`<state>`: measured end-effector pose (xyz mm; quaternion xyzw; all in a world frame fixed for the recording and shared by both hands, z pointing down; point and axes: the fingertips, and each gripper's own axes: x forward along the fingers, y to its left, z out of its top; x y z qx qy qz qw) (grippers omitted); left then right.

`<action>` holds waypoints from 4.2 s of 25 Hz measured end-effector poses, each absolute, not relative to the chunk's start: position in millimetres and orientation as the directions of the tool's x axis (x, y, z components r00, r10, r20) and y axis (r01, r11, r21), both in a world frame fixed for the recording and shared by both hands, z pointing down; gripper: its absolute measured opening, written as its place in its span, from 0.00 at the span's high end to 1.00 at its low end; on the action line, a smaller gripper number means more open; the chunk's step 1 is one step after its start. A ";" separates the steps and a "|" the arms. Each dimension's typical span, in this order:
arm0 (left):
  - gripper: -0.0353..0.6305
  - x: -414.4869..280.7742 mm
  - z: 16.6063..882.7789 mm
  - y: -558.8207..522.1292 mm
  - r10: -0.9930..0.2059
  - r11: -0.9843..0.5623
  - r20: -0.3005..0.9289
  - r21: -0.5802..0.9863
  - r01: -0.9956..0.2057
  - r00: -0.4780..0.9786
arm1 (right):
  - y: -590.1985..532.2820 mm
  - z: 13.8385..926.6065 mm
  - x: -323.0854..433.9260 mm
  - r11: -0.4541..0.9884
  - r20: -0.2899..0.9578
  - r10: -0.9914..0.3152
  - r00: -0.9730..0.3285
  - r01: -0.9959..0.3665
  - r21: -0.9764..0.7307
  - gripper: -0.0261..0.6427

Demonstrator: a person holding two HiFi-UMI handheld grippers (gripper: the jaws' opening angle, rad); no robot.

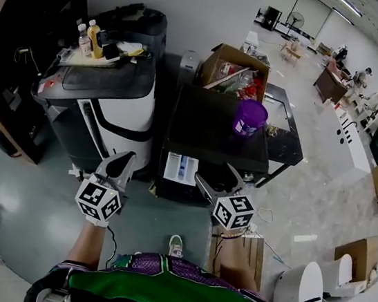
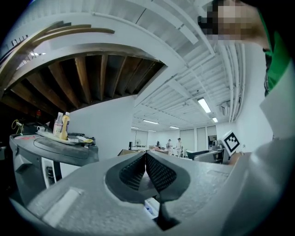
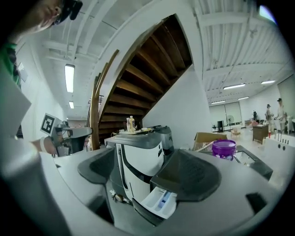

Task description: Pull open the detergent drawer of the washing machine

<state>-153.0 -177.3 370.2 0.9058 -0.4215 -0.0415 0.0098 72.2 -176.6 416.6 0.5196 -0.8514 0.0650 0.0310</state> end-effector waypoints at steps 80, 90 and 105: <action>0.92 -104.4 336.3 -210.4 -0.784 -0.614 -0.128 0.019 -0.789 0.607 | -202.7 315.6 89.8 0.530 -0.097 -0.842 -0.530 -0.848 0.028 0.95; 0.92 -101.7 336.2 -204.8 -0.783 -0.616 -0.128 0.017 -0.788 0.609 | -197.5 315.9 88.5 0.539 -0.095 -0.837 -0.538 -0.842 0.019 0.95; 0.92 -94.7 333.6 -196.1 -0.770 -0.632 -0.134 0.015 -0.775 0.624 | -185.3 312.5 90.9 0.532 -0.098 -0.841 -0.532 -0.846 0.029 0.96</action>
